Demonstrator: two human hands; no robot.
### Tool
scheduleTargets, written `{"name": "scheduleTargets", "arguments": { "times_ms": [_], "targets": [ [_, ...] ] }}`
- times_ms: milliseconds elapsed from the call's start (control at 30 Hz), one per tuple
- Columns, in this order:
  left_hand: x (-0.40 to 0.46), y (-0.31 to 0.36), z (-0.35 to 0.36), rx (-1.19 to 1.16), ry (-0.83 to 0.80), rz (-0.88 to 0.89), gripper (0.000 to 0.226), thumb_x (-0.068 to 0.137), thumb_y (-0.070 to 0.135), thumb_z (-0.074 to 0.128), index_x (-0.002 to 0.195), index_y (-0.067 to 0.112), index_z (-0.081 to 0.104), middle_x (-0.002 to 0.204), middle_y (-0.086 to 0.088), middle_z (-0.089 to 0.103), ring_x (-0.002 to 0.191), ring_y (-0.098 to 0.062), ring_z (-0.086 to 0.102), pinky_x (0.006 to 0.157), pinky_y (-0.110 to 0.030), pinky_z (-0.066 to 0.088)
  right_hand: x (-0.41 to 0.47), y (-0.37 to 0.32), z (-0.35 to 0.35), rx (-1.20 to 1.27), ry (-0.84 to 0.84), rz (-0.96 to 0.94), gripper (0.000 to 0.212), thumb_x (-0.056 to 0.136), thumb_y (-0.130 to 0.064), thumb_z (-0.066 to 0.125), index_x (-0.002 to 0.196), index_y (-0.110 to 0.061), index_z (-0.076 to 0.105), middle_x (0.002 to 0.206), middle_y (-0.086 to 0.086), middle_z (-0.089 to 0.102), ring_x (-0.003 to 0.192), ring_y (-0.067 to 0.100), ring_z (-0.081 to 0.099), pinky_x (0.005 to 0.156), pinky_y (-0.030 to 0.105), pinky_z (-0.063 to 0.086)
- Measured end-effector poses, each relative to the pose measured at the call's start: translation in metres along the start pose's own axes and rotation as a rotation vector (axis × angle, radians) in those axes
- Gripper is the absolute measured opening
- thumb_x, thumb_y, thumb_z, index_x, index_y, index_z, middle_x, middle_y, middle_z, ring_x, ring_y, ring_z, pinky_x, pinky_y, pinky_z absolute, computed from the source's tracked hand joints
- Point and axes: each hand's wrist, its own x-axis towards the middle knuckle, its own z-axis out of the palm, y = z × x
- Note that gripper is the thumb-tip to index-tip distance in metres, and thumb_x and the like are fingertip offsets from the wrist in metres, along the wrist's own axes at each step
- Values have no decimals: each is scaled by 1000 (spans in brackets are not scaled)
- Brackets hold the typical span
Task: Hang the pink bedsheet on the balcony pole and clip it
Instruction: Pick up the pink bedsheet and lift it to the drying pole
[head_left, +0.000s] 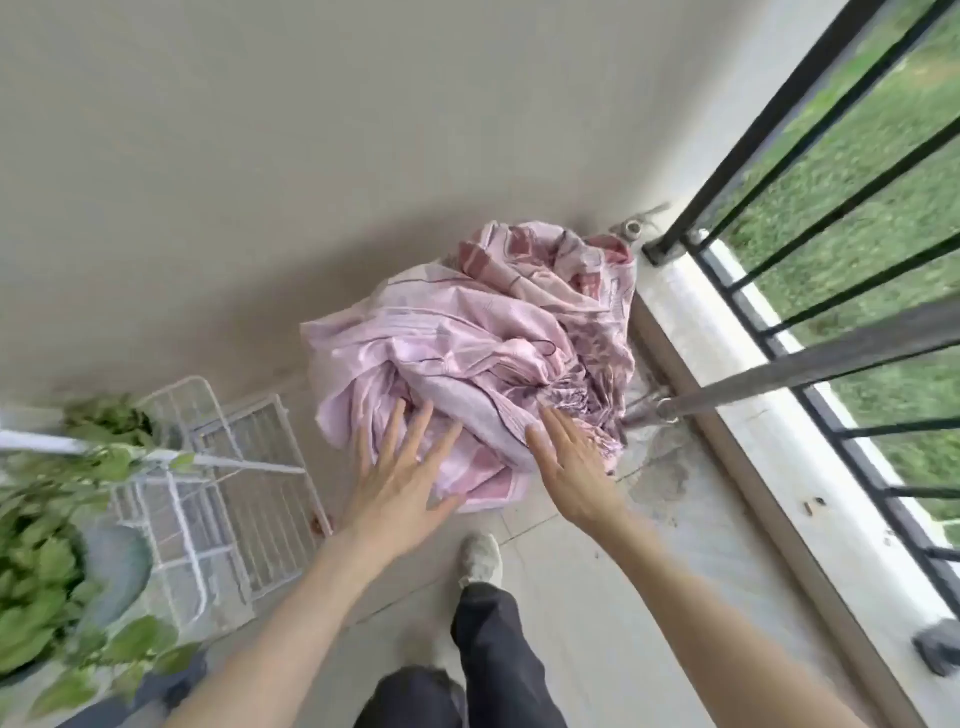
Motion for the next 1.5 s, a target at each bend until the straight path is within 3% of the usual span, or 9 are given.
{"name": "scheduleTargets", "arguments": {
  "times_ms": [133,267,367,467,667,800,967,1267,1500],
  "targets": [
    [70,-23,19,62,-89,113,97,63,67,61,144,32,21,156,-7,16,141,-38,8,105,-63,3,61,0,27,-41,-52,-20,50,100,-41,16,148,-27,19,156,-5,20,145,15,11,117,46,9],
    [99,-47,67,90,-419,152,106,69,61,64,145,38,-6,154,4,-21,141,-29,-21,101,-58,-21,95,24,62,-270,-247,25,64,93,-58,23,149,-29,10,157,-8,14,145,16,7,116,50,4],
    [97,-71,99,167,-488,215,122,51,53,78,146,36,5,157,4,4,143,-26,10,107,-65,13,103,43,82,-468,-284,-83,101,65,-81,30,148,-23,17,153,-1,25,142,22,20,115,46,13],
    [98,-86,125,186,-316,258,121,28,35,88,137,29,37,142,1,46,120,-20,37,84,-55,45,110,54,95,-643,-178,-190,97,62,-66,61,140,-14,34,140,5,44,131,27,38,112,48,21],
    [97,-94,148,96,-167,298,101,43,35,86,134,25,44,139,1,49,120,-17,50,85,-46,45,120,60,118,-754,87,-238,90,35,-42,83,115,-11,56,103,5,68,95,26,64,90,48,48],
    [95,-87,156,114,-115,271,89,54,31,82,134,23,44,137,0,51,118,-20,55,78,-45,47,116,68,129,-801,180,-318,76,39,-23,79,109,-8,52,94,5,68,88,26,64,86,46,49],
    [86,-81,163,119,-105,270,77,48,29,84,120,24,57,121,6,61,104,-17,56,75,-34,46,115,80,142,-823,246,-426,28,55,-15,68,82,-13,62,65,-2,63,68,24,62,80,42,36],
    [34,-116,156,174,-150,240,77,48,20,83,120,24,56,119,9,61,107,-17,54,82,-36,33,89,63,191,-685,317,-576,25,71,-9,44,84,-16,65,63,-4,61,65,23,60,77,37,36],
    [25,-108,146,162,-219,180,68,63,17,71,127,22,49,130,6,55,119,-21,52,85,-44,40,74,51,190,-713,238,-437,34,74,-12,44,103,-13,62,78,0,63,76,25,62,89,41,34]
  ]
}}
